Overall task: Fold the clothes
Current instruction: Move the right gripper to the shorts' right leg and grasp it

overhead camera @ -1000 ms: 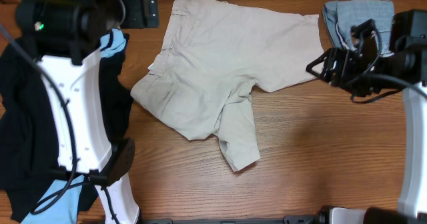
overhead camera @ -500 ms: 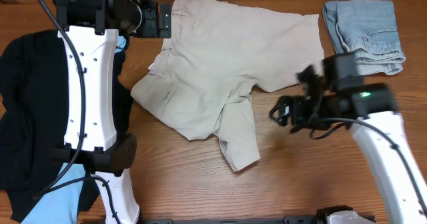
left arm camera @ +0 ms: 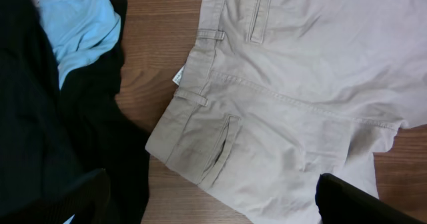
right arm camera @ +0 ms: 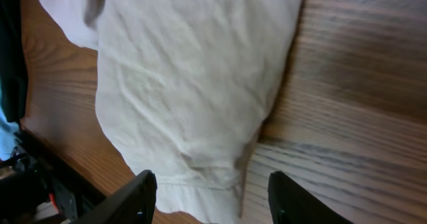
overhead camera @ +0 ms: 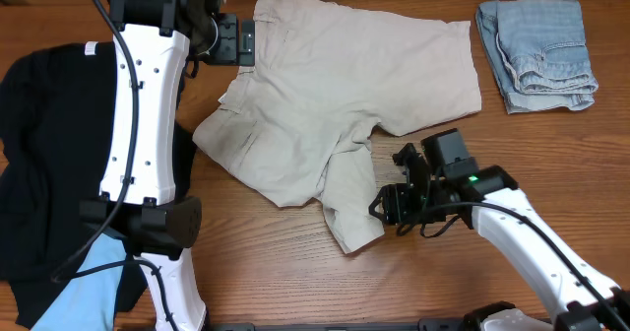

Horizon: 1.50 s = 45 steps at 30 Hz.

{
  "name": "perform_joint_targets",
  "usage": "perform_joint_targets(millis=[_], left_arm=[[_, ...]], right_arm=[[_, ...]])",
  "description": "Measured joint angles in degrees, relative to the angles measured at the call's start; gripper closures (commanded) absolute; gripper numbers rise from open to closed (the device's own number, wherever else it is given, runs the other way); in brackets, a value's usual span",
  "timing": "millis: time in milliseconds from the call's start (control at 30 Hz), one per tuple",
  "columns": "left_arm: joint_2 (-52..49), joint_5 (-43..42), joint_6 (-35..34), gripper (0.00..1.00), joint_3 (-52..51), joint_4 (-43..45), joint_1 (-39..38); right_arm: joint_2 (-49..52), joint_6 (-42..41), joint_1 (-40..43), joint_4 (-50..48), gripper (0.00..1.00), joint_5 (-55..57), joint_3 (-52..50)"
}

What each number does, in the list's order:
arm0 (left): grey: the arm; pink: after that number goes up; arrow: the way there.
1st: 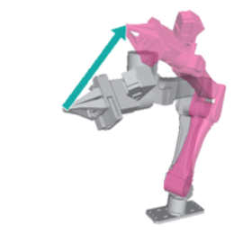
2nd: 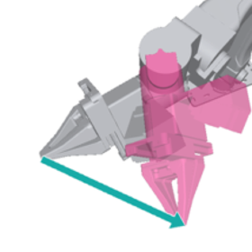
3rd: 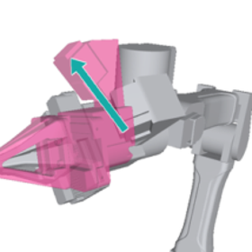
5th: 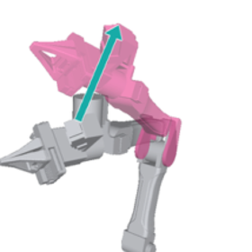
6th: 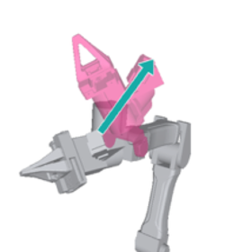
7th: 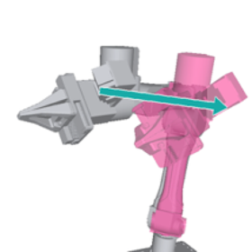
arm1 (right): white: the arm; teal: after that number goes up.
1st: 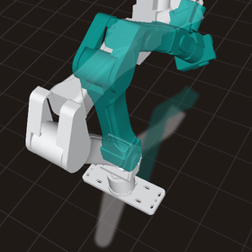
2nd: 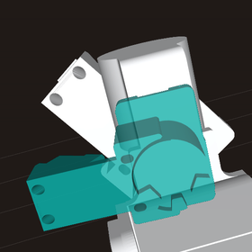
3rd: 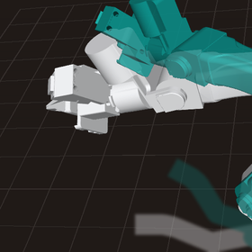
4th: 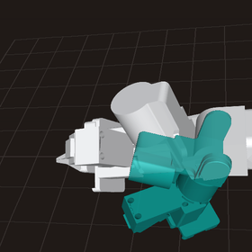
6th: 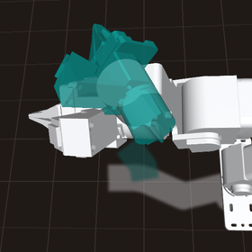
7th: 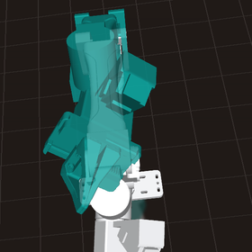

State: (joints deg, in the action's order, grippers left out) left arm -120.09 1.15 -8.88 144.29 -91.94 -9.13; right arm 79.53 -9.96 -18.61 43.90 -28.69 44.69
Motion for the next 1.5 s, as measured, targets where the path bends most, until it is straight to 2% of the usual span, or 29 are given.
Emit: perform_joint_targets(millis=[67, 133, 233, 433, 600, 633, 667, 700, 733, 833, 1067, 1167, 1200, 1267, 1300, 1367, 1500], left_arm=[[0.0, 0.0, 0.0, 0.0, -0.4, 0.3, 0.0], [0.0, 0.0, 0.0, 0.0, -0.7, 0.4, 0.0], [-0.1, 0.0, 0.0, 0.0, -0.7, 0.5, 0.0], [0.0, 0.0, 0.0, 0.0, -0.8, 0.7, 0.0], [0.0, 0.0, 0.0, 0.0, -0.8, 0.7, 0.0], [0.0, 0.0, 0.0, 0.0, -0.8, 0.7, 0.0], [0.0, 0.0, 0.0, 0.0, -0.8, 0.7, 0.0], [0.0, 0.0, 0.0, 0.0, -0.8, 0.7, 0.0], [-0.1, 0.0, 0.0, 0.0, -0.8, 0.8, 0.0], [0.0, 0.0, 0.0, 0.0, -0.8, 1.1, 0.0], [0.0, 0.0, 0.0, 0.0, -0.8, 1.4, 0.0], [0.0, 0.0, 0.0, 0.0, -0.8, 1.3, 0.0], [0.0, 0.0, 0.0, 0.0, -0.8, 1.2, 0.0], [0.0, 0.0, 0.0, 0.0, -0.8, 1.0, 0.0], [0.0, 0.0, 0.0, 0.0, -0.8, 0.9, 0.0], [0.0, 0.0, 0.0, 0.0, -0.8, 0.6, 0.0], [0.0, 0.0, 0.0, 0.0, -0.8, 0.6, 0.0]], right_arm=[[1.8, -0.2, -1.2, -1.6, 0.62, -0.9, 0.0], [3.4, -0.4, -2.2, -2.5, 0.84, -1.5, -0.1], [4.5, -1.5, -2.7, -2.5, 0.95, -2.0, -0.1], [4.5, -2.3, 0.2, -1.4, 0.96, -2.4, -0.1], [4.5, -1.7, 6.3, 4.2, 0.96, -2.4, 1.2], [4.3, -1.3, 7.7, 5.4, 0.95, -2.4, 2.0], [4.0, -0.9, 9.0, 6.6, 0.84, -2.4, 2.8], [3.7, -0.3, 9.9, 7.3, 0.64, -2.4, 3.5], [3.1, 0.4, 10.7, 7.9, 0.51, -2.4, 4.2], [1.9, 1.7, 11.3, 8.9, 0.28, -2.4, 5.1], [3.6, 4.6, 3.6, 5.1, 0.28, -2.3, 5.1], [6.8, 4.9, -0.9, 3.2, 0.44, -2.2, 5.1], [8.0, 5.0, -2.2, 2.8, 0.54, -2.0, 5.0], [10.4, 4.7, -4.0, 2.5, 0.81, -1.4, 4.9], [11.6, 4.7, -4.6, 2.3, 0.89, -1.0, 4.8], [13.0, 4.1, -4.9, 2.3, 0.96, -0.5, 4.6], [13.2, 3.4, -3.4, 3.0, 0.96, 0.2, 4.5]])
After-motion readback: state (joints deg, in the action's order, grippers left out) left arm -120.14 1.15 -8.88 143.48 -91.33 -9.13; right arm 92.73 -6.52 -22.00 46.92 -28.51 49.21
